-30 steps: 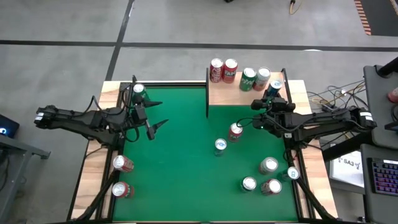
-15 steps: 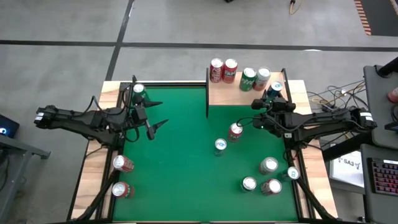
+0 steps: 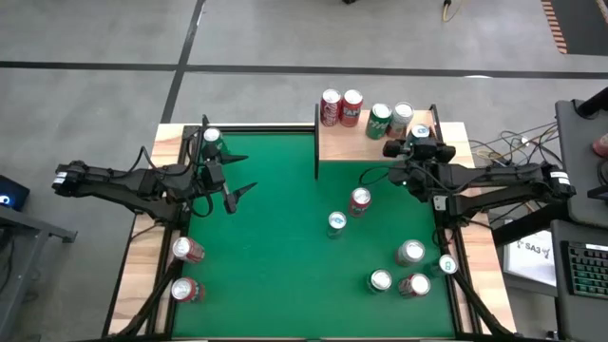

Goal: Place canned beverage on shelf
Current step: Put the top blue soda can on the shelf

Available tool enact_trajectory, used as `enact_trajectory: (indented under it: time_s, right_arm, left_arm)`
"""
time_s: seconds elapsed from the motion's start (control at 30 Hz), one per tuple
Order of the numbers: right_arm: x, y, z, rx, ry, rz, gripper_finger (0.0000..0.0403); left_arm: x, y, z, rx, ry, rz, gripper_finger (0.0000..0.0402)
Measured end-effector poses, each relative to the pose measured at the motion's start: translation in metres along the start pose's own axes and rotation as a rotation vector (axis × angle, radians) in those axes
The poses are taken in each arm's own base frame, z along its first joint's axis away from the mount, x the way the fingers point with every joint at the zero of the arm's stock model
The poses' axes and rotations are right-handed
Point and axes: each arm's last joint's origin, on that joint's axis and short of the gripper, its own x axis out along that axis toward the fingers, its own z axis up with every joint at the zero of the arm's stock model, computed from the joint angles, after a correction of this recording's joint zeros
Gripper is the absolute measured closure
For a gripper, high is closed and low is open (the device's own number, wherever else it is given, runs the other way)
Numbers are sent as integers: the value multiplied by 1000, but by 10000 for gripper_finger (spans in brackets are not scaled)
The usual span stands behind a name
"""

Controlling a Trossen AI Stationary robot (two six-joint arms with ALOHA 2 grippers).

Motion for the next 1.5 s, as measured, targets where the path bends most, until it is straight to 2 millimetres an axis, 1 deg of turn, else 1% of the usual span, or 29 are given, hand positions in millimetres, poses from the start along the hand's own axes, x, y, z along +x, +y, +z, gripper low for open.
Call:
enact_trajectory:
  time_s: [0.1, 0.27, 0.4, 0.5, 0.63, 0.7, 0.83, 0.93, 1.1, 1.27, 1.37, 1.43, 1.5]
  right_arm:
    - [0, 3, 17, 8, -4, -5, 78]
    - [0, 6, 48, -33, -4, -5, 78]
    - [-1, 7, 78, -32, 6, 22, 78]
    - [-2, 8, 101, -22, 47, 137, 78]
    - [-5, 14, 125, 31, 129, 422, 78]
    - [-6, 20, 132, 48, 160, 536, 78]
    - [-8, 35, 138, 32, 241, 647, 78]
    - [-9, 46, 137, -20, 350, 657, 78]
    - [-10, 56, 132, -145, 536, 538, 78]
    - [-10, 58, 131, -230, 670, 402, 80]
    - [-8, 59, 131, -255, 746, 354, 102]
    - [-6, 59, 132, -261, 786, 339, 129]
    - [-3, 60, 133, -258, 815, 335, 165]
  left_arm:
    - [0, 0, 0, 0, 0, 0, 64]
    - [0, 0, 0, -2, 1, 0, 64]
    - [0, 0, 0, -2, 0, -1, 64]
    - [0, 0, 0, -2, 1, -1, 64]
    - [0, 0, 0, -2, 0, -1, 64]
    - [0, 0, 0, -3, 0, -1, 64]
    - [0, 0, 0, -5, 0, -2, 64]
    - [0, 0, 0, -7, 0, -5, 64]
    - [0, 0, 0, -7, 0, -5, 64]
    - [0, 0, -1, -2, 8, -6, 64]
    - [0, 0, -1, 1, 13, -7, 64]
    - [0, 0, -2, 2, 14, -7, 64]
    - [0, 0, -2, 2, 14, -7, 64]
